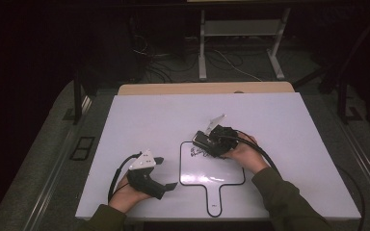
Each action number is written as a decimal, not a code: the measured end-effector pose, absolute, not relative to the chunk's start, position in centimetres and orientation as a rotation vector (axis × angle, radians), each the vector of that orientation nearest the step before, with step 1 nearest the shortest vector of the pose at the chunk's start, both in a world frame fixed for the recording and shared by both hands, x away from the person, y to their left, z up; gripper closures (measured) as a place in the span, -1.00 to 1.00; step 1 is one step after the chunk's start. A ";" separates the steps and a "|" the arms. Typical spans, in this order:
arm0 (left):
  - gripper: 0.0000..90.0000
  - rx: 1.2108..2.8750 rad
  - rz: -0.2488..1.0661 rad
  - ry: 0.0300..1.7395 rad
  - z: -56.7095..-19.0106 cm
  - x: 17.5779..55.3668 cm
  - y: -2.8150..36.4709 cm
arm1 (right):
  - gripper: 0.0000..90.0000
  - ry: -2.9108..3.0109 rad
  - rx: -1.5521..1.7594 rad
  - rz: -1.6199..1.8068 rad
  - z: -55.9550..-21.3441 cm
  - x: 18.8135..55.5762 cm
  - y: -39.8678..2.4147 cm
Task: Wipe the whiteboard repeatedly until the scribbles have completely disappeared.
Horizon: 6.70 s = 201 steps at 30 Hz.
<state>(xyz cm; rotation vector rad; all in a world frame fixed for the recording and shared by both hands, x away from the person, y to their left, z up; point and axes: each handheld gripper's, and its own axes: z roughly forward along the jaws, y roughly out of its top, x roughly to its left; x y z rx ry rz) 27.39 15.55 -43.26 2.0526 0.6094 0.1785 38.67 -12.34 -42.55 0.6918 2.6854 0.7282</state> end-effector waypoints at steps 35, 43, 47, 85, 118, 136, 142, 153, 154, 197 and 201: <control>-1.00 2.053 0.177 0.606 -43.3 27.3 15.5 | -0.14 2.723 0.653 0.674 -42.3 39.3 -10.2; -1.00 2.056 0.173 0.606 -43.3 27.3 15.4 | -0.14 2.712 0.694 0.660 -42.3 40.0 -10.6; -1.00 2.057 0.172 0.606 -43.3 27.3 15.4 | -0.14 2.714 0.672 0.653 -42.2 39.9 -10.1; -1.00 2.056 0.173 0.602 -43.3 27.3 15.4 | -0.14 2.762 0.550 0.647 -42.1 37.4 -7.7; -1.00 2.061 0.174 0.598 -43.4 27.3 15.3 | -0.14 2.748 0.598 0.580 -41.9 38.8 -9.0; -1.00 2.058 0.172 0.603 -43.4 27.3 15.3 | -0.14 2.753 0.613 0.613 -42.0 37.7 -11.0; -1.00 2.057 0.171 0.603 -43.4 27.3 15.3 | -0.14 2.717 0.724 0.606 -42.1 39.7 -13.3; -1.00 2.061 0.171 0.600 -43.4 27.3 15.3 | -0.14 2.687 0.761 0.586 -42.1 39.9 -14.1; -1.00 2.063 0.170 0.599 -43.4 27.3 15.2 | -0.14 2.693 0.747 0.586 -42.1 39.7 -13.9; -1.00 2.066 0.166 0.596 -43.5 27.3 15.2 | -0.14 2.712 0.798 0.600 -42.1 40.0 -14.7; -1.00 2.066 0.169 0.594 -43.4 27.3 15.2 | -0.14 2.682 0.851 0.590 -42.1 40.9 -16.1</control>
